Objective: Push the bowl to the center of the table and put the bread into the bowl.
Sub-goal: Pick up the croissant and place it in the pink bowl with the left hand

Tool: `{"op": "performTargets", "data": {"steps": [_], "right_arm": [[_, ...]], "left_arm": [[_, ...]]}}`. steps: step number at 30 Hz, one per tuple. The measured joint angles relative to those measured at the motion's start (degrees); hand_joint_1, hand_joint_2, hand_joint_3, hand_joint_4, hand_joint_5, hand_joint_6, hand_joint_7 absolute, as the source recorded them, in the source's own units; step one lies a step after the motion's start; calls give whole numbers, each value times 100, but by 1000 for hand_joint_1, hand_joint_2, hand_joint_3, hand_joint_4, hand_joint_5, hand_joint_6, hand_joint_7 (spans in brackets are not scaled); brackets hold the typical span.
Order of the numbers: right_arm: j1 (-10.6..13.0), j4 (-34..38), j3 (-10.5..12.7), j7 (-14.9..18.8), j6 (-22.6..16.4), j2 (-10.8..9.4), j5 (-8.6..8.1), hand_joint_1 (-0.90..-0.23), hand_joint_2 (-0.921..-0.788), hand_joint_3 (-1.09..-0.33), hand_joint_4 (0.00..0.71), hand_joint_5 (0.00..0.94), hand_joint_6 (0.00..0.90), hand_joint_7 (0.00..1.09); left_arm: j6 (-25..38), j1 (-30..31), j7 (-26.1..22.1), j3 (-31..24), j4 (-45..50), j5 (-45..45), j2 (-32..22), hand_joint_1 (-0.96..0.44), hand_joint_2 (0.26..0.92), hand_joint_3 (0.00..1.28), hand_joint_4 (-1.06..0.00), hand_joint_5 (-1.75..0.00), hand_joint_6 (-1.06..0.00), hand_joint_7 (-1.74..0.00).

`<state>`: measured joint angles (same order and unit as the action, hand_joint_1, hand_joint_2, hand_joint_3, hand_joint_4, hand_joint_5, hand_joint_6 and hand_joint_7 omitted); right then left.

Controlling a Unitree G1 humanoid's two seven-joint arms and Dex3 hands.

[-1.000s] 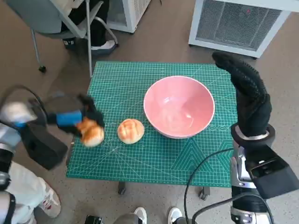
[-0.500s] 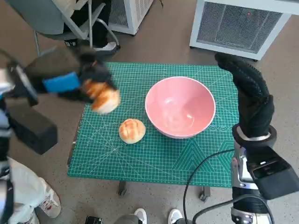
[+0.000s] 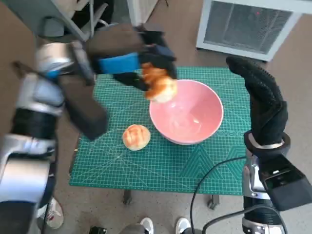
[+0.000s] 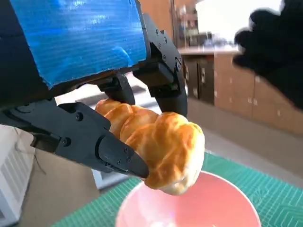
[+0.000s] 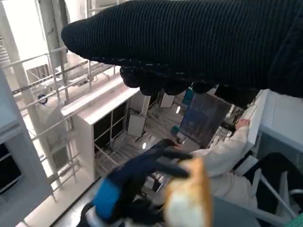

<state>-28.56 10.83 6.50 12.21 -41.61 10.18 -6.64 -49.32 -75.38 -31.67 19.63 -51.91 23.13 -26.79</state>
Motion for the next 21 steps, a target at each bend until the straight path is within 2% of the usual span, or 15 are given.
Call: {"op": "performTargets", "data": {"steps": [12,21], "right_arm": [[210,-193,122,-13,22,82,-9,-396,-921,-516,425,21,55,761],[310,-316,196,-97,68,87,8,-382,-921,-511,432,18,91,714]], "left_arm": [[579,-442,839,558,-1263,856,936,1,921,72,-608,-1194,-692,-1150],[1006,-428,1028,821,-1722,1118,1408,1,920,85,-590,-1210,-682,-1163]]}}
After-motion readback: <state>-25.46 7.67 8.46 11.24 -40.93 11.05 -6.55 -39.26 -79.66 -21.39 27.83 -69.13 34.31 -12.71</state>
